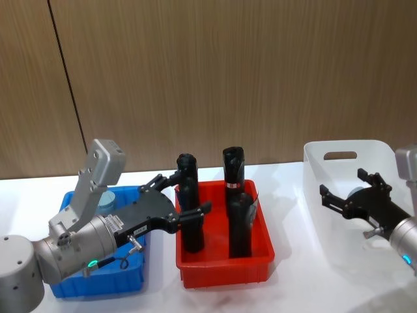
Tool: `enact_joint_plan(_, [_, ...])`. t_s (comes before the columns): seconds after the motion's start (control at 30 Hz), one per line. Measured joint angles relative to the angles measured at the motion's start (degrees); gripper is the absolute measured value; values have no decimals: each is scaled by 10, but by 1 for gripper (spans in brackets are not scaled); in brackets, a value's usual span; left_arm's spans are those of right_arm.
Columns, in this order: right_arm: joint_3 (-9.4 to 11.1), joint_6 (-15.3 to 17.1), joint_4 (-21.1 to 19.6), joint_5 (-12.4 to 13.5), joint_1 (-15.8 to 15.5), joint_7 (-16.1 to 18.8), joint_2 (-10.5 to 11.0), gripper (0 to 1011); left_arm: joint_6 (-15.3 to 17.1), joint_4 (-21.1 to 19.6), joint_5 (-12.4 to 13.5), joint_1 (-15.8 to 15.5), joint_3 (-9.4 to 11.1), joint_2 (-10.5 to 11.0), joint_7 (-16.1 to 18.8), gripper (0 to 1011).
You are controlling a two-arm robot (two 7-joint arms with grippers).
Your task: Pick the cotton swabs from the blue box and place them into the white box.
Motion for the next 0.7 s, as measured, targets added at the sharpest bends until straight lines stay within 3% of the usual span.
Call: enact_joint_plan(0.7, [-11, -10, -155, 14, -106, -60, -15, 1002, -16, -52, 45, 40, 21, -8, 154, 1004])
